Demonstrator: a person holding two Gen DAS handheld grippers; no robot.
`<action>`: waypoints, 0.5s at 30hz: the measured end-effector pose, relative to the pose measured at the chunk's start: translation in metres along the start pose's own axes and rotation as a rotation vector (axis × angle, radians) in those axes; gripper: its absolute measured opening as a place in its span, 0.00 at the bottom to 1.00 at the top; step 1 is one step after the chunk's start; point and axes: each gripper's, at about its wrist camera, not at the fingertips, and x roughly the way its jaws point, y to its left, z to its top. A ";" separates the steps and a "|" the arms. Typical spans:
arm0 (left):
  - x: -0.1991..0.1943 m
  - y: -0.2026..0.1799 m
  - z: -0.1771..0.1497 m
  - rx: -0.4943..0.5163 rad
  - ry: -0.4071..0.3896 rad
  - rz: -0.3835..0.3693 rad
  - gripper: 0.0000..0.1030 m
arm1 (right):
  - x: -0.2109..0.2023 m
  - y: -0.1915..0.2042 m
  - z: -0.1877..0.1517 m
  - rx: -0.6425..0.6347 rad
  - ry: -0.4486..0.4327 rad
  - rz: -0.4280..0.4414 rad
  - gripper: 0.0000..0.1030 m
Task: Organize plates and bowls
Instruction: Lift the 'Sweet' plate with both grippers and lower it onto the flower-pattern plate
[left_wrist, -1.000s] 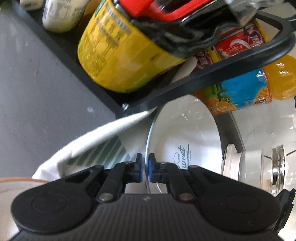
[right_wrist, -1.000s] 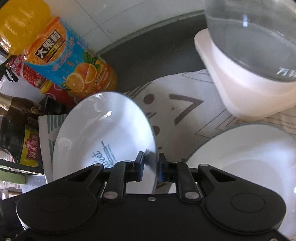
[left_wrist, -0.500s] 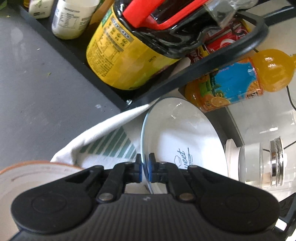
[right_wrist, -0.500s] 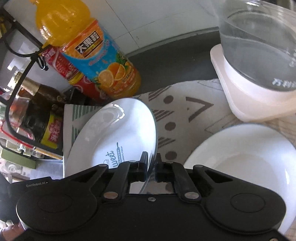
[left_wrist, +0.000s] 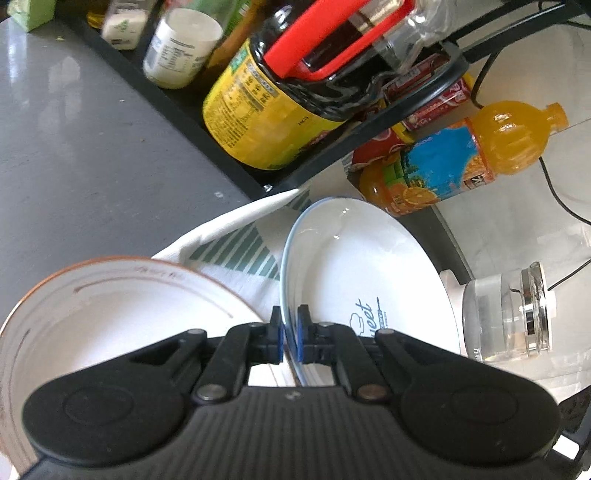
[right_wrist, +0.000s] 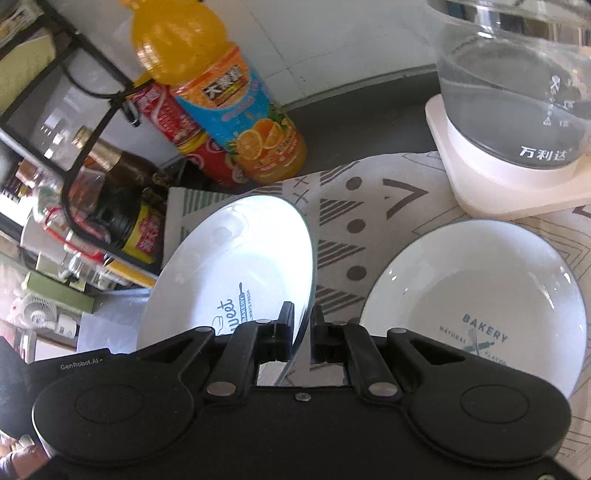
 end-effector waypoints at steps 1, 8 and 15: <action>-0.003 0.000 -0.002 -0.002 -0.006 0.000 0.04 | -0.002 0.002 -0.001 -0.007 0.000 0.004 0.08; -0.023 0.004 -0.015 -0.021 -0.041 0.010 0.04 | -0.014 0.010 -0.011 -0.044 0.004 0.030 0.09; -0.041 0.013 -0.031 -0.044 -0.070 0.025 0.04 | -0.021 0.017 -0.022 -0.087 0.017 0.052 0.09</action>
